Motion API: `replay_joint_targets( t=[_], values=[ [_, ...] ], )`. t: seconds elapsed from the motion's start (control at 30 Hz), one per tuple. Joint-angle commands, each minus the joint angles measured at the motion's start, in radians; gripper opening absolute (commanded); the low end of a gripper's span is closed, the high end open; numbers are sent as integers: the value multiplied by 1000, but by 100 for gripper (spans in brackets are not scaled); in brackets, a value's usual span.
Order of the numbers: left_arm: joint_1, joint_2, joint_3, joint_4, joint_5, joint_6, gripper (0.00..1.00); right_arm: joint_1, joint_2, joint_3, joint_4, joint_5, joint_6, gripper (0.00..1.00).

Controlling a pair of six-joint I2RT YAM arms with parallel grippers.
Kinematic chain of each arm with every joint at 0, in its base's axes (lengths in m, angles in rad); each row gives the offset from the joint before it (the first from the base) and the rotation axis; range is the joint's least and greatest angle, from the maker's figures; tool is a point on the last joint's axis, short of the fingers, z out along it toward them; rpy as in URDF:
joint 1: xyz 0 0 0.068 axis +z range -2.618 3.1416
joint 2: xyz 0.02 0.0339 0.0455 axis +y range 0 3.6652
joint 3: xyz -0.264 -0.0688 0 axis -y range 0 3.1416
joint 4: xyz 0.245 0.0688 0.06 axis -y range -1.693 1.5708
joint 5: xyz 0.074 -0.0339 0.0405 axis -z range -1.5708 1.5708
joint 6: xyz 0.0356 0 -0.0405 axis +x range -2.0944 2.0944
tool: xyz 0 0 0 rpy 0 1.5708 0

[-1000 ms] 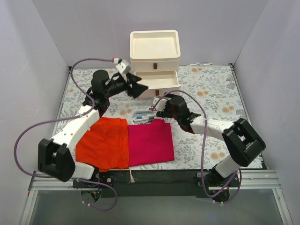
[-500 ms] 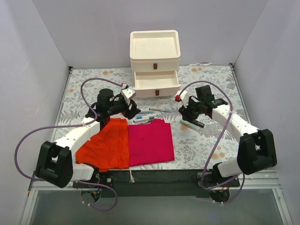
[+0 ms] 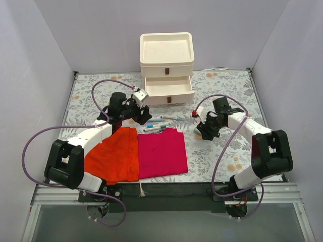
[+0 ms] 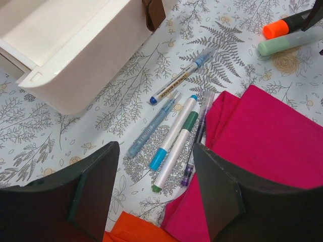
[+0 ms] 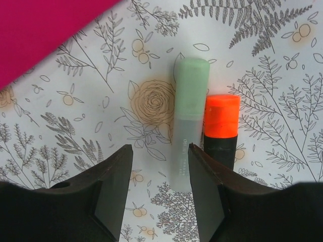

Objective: Sort the stationery into containers
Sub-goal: Pick up the pen from the center of the board.

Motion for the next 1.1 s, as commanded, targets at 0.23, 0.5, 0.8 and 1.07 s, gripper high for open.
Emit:
replay_joint_targets(
  t=[0.23, 0.5, 0.8, 1.07],
  values=[
    [4, 15, 62, -16, -20, 5, 60, -53, 124, 95, 10, 9, -80, 57],
    [4, 21, 65, -22, -29, 8, 60, -51, 168, 71, 10, 49, -101, 54],
    [4, 18, 50, 3, -52, 6, 60, -51, 103, 13, 74, 131, -110, 19],
    [16, 1, 28, 70, -131, -17, 61, -51, -182, 198, -93, -24, -283, 11]
  ],
)
